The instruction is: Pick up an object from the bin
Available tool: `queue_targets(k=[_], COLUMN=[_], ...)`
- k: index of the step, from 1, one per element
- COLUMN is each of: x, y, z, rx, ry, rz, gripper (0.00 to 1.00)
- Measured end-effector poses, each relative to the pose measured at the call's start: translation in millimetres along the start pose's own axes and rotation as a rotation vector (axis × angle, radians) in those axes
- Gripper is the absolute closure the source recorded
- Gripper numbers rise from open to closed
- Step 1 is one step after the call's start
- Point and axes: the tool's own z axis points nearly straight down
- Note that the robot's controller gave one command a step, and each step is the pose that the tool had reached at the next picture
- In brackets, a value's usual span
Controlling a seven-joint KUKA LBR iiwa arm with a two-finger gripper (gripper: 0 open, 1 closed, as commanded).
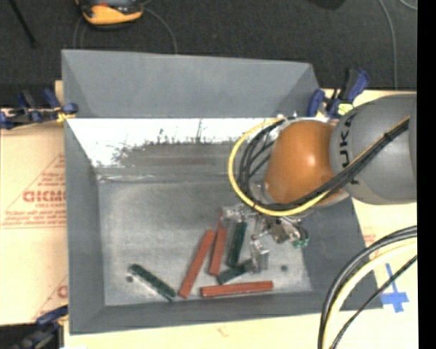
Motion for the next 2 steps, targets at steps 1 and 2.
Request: queue_targets(k=[1, 2], x=[-60.1, -60.1], y=[40.0, 40.0], z=[21.5, 21.5], rx=[0.002, 0.002], ry=[-0.005, -0.005], rz=[-0.078, -0.078], gripper=[1.00, 1.00])
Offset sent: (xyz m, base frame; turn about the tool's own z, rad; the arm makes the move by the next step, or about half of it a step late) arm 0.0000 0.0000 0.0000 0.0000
